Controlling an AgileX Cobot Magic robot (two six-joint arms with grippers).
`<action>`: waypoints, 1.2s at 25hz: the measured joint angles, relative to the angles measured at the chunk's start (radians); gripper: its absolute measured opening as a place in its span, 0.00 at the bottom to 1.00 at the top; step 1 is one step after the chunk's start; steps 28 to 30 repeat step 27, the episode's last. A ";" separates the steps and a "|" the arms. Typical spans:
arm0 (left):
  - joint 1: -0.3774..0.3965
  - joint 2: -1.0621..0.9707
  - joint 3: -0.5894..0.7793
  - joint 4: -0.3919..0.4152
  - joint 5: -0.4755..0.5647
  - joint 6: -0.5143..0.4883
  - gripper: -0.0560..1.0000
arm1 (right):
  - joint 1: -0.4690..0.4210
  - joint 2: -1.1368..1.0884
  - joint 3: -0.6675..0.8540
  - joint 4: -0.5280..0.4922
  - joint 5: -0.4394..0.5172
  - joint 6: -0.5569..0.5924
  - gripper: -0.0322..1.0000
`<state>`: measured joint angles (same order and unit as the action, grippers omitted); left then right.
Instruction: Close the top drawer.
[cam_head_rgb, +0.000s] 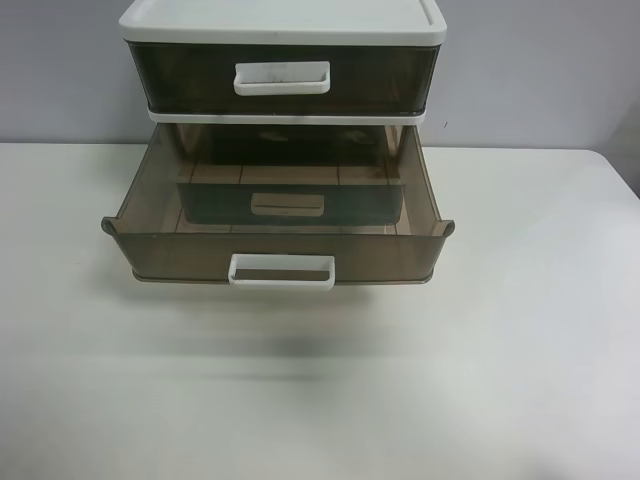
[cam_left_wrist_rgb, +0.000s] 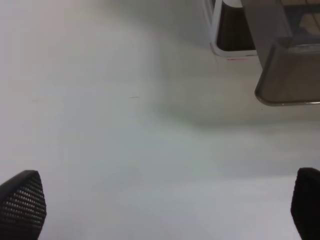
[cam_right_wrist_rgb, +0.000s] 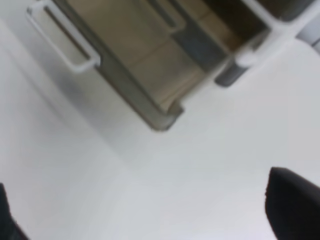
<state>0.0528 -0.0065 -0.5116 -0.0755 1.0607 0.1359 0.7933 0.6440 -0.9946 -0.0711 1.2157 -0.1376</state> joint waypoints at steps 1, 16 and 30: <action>0.000 0.000 0.000 0.000 0.000 0.000 0.99 | -0.034 -0.038 0.042 0.007 0.000 0.019 0.99; 0.000 0.000 0.000 0.000 0.000 -0.001 0.99 | -0.692 -0.646 0.487 0.096 -0.139 0.064 0.99; 0.000 0.000 0.000 0.000 0.000 -0.001 0.99 | -0.699 -0.646 0.489 0.096 -0.142 0.065 0.99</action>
